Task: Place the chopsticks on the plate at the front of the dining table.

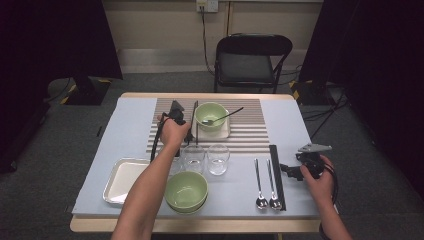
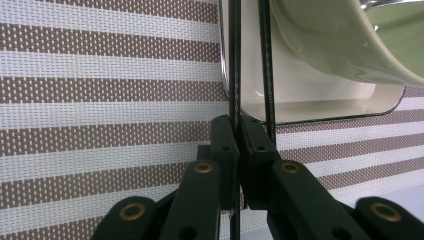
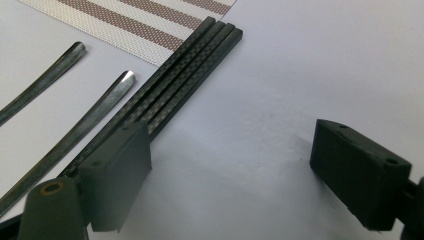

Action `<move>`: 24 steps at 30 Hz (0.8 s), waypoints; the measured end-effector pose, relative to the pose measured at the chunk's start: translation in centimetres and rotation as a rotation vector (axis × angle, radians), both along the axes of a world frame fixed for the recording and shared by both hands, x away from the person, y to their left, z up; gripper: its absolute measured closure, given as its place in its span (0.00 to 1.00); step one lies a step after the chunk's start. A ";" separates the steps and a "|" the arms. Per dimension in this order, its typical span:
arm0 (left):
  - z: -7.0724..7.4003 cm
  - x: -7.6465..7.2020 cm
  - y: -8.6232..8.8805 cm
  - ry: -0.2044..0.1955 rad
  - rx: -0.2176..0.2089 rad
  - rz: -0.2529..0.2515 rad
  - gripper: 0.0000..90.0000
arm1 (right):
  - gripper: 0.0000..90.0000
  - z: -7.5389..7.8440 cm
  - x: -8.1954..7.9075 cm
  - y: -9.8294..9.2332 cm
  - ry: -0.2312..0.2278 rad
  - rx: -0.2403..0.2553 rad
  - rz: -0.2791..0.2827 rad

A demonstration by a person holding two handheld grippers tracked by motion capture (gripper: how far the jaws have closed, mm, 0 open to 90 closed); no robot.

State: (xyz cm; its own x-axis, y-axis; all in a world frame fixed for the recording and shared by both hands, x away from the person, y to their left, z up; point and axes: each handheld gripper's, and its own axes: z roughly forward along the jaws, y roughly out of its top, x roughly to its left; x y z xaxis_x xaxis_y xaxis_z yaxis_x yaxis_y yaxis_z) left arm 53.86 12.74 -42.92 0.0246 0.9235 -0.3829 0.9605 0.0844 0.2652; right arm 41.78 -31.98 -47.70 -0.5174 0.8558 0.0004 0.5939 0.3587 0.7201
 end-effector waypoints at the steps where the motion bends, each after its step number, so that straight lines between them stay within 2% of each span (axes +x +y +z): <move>1: 0.0 0.0 0.0 -0.001 0.000 0.001 0.96 | 0.17 0.0 0.0 0.0 0.000 0.000 0.000; 5: -0.1 0.0 0.0 -0.005 0.000 0.001 0.96 | 0.17 0.0 0.0 0.0 0.000 0.000 0.000; 10: -0.2 0.1 -0.1 -0.002 0.005 -0.022 0.95 | 0.17 0.0 0.0 0.0 0.000 0.000 0.000; 12: -0.2 0.1 -0.3 -0.006 -0.004 0.006 0.95 | 0.17 0.0 0.0 0.0 0.000 0.001 0.000; 24: -0.3 0.2 -0.1 -0.011 -0.004 -0.013 0.96 | 0.17 0.0 0.0 0.0 0.000 0.001 -0.001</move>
State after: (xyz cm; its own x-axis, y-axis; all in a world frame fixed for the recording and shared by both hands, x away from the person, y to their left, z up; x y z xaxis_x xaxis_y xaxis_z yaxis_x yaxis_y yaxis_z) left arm 54.09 12.60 -43.18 0.0414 0.9213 -0.3867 0.9585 0.0727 0.2757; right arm 41.78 -31.97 -47.70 -0.5162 0.8564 0.0012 0.5946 0.3574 0.7203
